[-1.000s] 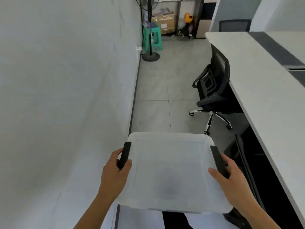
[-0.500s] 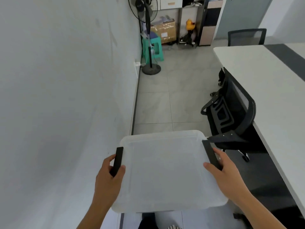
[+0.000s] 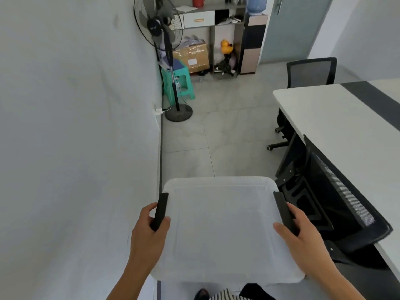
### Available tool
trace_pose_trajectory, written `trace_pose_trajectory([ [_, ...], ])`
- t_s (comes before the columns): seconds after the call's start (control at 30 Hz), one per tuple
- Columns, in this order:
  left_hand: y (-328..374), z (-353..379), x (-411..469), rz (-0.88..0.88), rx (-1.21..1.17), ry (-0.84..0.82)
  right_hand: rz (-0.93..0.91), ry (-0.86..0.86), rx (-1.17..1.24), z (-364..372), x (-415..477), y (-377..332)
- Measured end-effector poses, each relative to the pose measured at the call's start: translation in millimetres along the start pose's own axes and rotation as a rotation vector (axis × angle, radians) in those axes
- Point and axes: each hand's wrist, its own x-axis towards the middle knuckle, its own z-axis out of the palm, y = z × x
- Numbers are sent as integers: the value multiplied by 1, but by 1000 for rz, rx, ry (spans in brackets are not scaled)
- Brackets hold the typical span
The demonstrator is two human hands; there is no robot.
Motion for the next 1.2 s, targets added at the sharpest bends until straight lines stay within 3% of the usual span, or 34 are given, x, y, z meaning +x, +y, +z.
trace_pose_trajectory([
  [0.23, 67, 59, 171, 37, 34, -79, 41, 55, 18, 8, 164, -42],
  [0.5, 164, 123, 348, 24, 46, -21, 3, -3, -3, -7, 381, -137],
  [0.8, 224, 170, 537, -55, 12, 44, -49, -74, -78, 2, 589, -234],
  [1.2, 367, 225, 836, 81, 37, -102, 49, 101, -6, 18, 824, -365],
])
